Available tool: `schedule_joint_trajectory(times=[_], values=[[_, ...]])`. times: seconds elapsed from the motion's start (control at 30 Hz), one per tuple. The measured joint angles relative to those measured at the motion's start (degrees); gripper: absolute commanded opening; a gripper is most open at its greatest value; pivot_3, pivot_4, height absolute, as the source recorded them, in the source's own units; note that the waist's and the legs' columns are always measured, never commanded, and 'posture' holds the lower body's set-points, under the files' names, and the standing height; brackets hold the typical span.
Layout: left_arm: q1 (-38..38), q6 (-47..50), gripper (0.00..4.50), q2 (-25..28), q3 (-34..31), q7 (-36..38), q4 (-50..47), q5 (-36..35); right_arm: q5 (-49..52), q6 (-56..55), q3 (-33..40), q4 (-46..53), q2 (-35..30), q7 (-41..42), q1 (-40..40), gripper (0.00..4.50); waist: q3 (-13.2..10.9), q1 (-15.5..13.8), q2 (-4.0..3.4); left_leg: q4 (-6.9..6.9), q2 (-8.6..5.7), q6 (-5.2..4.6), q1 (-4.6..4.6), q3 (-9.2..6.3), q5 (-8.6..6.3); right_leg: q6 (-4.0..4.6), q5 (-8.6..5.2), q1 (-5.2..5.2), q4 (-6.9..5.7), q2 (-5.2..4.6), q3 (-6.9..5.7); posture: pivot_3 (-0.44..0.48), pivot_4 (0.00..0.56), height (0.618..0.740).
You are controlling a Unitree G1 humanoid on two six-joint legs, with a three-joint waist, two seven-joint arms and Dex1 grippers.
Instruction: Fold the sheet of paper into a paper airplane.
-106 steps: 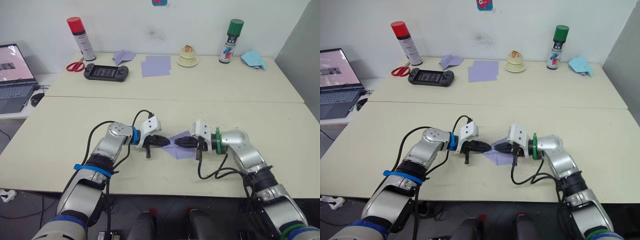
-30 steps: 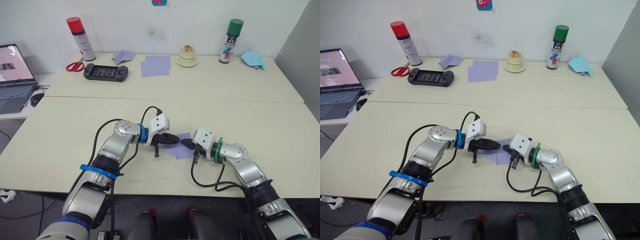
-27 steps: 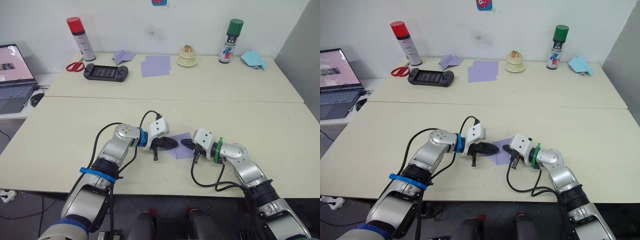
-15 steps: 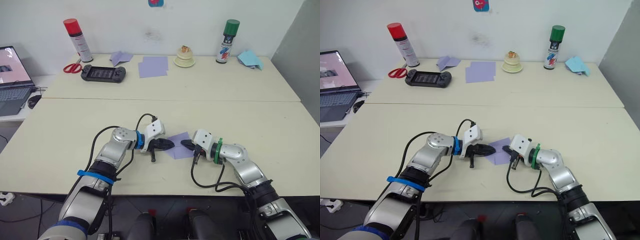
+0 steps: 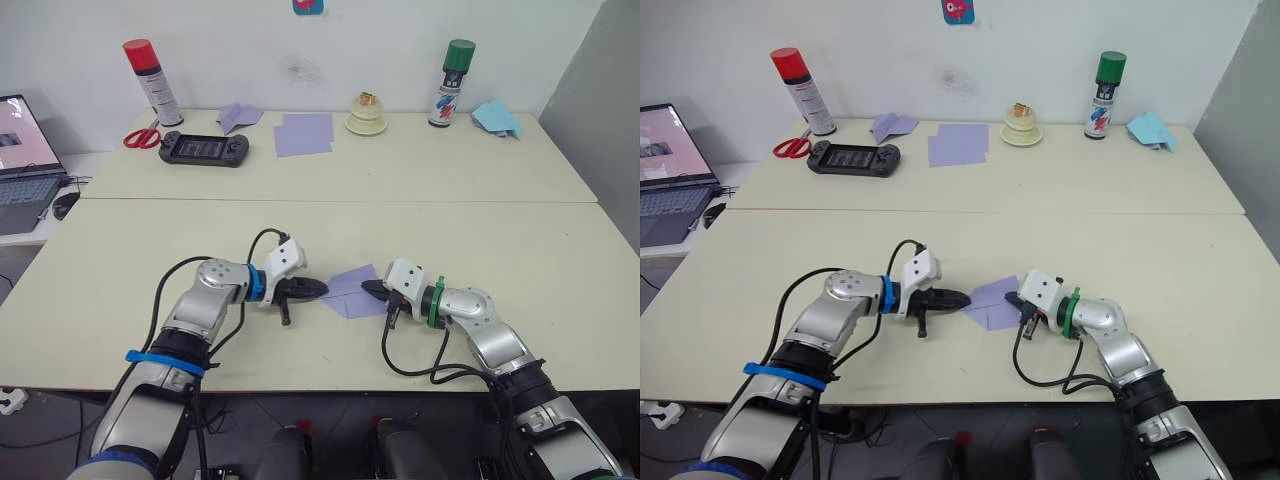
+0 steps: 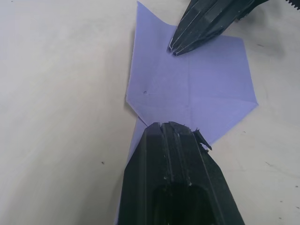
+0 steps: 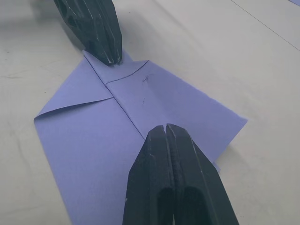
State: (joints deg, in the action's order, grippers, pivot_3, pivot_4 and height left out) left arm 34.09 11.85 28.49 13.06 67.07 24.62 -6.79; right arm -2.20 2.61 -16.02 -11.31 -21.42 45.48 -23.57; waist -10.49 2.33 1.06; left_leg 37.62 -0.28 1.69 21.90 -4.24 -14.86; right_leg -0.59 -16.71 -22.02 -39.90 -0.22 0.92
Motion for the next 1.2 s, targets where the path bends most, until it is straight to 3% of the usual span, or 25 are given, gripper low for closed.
schedule_joint_trajectory(times=[0.4, 0.7, 1.07, 1.2], values=[[0.0, 3.3, 0.00, 0.7, -2.2, 0.6, -1.0, -2.3, 0.0, 0.1, 0.1, 0.1, 0.0, -0.3, 0.0, 0.04, 0.0, 0.0, 0.00, 0.00, 0.00, 0.00, 0.04, 0.00, 0.00, 0.01, 0.01, -0.03, 0.00, 0.00, 0.00, 0.000, 0.150, 0.740], [-0.5, 7.0, 0.00, -0.7, -1.0, 1.9, -8.9, -4.1, 0.0, 0.1, 0.1, 0.0, 0.1, -0.4, -0.1, 0.04, 0.0, -0.4, 0.02, 0.00, -0.02, 0.00, 0.08, 0.01, 0.00, 0.02, 0.01, -0.03, 0.03, -0.04, 0.01, 0.000, 0.150, 0.740], [-0.2, 4.3, 0.00, -2.6, 0.6, -1.2, -1.9, -2.4, -0.1, 0.2, 0.1, 0.0, -0.3, -0.4, 0.0, 0.04, 0.0, -0.5, 0.02, 0.02, -0.04, 0.00, 0.04, -0.01, 0.00, -0.01, 0.00, 0.00, 0.03, -0.04, -0.01, 0.000, 0.150, 0.740], [-1.1, 5.0, 0.00, 0.1, -0.3, 0.0, -2.2, -3.3, 0.0, 0.2, -0.1, 0.1, -0.2, -0.3, 0.0, 0.04, 0.0, -0.2, 0.01, -0.08, 0.00, 0.00, -0.03, 0.01, 0.00, 0.00, 0.00, 0.00, 0.02, -0.02, 0.01, 0.000, 0.150, 0.740]])
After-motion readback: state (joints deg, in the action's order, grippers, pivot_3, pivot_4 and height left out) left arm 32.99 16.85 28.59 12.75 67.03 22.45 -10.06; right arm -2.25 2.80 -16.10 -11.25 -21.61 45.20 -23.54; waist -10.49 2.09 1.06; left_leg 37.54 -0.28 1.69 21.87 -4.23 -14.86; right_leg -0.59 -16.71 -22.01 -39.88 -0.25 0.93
